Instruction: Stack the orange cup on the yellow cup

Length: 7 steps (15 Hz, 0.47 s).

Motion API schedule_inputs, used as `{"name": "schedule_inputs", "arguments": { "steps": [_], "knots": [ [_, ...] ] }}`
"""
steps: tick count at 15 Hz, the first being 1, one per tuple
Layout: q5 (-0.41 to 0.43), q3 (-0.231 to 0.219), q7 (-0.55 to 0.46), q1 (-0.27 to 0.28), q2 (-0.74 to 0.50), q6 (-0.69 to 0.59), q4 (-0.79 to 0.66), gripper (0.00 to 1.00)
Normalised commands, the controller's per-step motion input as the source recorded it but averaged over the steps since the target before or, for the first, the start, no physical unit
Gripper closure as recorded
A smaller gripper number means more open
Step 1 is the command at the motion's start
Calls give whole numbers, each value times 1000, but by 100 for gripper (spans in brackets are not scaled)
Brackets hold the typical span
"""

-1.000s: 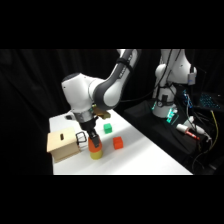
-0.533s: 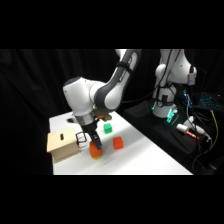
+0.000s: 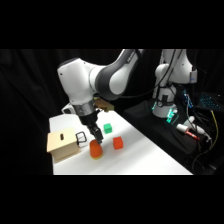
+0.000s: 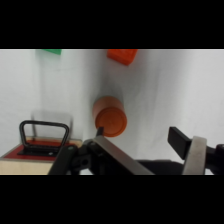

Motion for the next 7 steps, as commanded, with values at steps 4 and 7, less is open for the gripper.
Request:
{"name": "schedule_inputs", "arguments": {
  "steps": [4, 7],
  "knots": [
    [-178, -40, 157, 132, -296, -343, 78, 0],
    [-63, -9, 112, 65, -152, -316, 164, 0]
  ]
}}
